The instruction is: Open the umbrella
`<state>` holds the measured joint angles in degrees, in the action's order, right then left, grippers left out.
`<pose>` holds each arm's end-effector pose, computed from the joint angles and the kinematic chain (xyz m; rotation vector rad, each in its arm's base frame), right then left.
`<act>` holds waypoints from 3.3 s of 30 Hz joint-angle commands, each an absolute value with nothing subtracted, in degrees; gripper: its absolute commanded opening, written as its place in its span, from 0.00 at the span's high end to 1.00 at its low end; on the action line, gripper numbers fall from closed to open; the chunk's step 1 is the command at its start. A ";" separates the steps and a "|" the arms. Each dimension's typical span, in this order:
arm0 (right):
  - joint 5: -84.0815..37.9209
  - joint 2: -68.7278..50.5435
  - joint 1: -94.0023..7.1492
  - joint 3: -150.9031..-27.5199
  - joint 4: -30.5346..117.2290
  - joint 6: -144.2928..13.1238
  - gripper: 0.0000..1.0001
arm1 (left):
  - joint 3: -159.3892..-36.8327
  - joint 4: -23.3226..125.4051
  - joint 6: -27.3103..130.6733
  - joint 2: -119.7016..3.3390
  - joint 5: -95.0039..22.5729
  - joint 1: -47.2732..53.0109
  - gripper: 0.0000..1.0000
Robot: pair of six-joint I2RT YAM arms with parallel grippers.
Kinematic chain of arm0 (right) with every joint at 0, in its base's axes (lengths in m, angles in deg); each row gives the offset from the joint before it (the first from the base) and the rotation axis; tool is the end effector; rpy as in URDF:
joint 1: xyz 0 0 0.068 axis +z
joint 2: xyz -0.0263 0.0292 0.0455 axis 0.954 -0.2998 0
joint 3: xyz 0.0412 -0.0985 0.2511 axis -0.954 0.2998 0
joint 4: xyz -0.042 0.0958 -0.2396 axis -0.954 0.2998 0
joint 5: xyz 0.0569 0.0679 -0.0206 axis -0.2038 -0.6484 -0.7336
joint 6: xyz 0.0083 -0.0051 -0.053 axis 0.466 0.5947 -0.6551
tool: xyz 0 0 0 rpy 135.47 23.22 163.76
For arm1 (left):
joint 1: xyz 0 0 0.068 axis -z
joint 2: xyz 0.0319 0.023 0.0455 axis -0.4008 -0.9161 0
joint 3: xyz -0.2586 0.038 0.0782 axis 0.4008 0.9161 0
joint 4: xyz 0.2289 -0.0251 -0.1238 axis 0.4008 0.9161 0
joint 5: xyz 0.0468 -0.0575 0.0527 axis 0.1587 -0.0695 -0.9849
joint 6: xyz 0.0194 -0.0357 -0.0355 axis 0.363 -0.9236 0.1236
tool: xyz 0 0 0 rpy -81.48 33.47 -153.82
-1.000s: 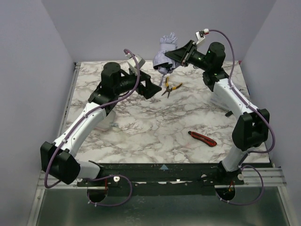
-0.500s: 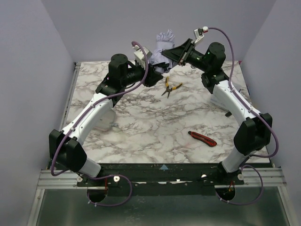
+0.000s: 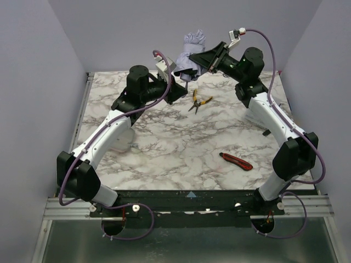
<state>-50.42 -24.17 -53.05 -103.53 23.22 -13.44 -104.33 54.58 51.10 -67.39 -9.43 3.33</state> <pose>0.3691 0.1522 0.4330 -0.0546 1.5656 1.5190 0.3005 -0.1759 0.3957 0.6942 1.6487 -1.0179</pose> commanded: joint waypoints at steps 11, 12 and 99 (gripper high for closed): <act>-43.93 -21.82 -53.77 -108.68 20.83 -18.34 1.00 | -96.38 54.09 49.41 -61.74 -5.01 3.39 1.00; -43.79 -21.87 -53.77 -108.79 20.87 -18.35 1.00 | -96.07 54.33 49.46 -61.70 -4.99 3.50 1.00; -54.74 -32.71 -57.17 -127.82 -0.78 -16.91 1.00 | -84.13 44.07 37.70 -61.83 26.02 4.65 0.65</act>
<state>-66.62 -32.32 -55.21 -122.48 3.75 -13.07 -87.90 33.11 29.28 -63.74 22.92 2.89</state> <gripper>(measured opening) 0.278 0.352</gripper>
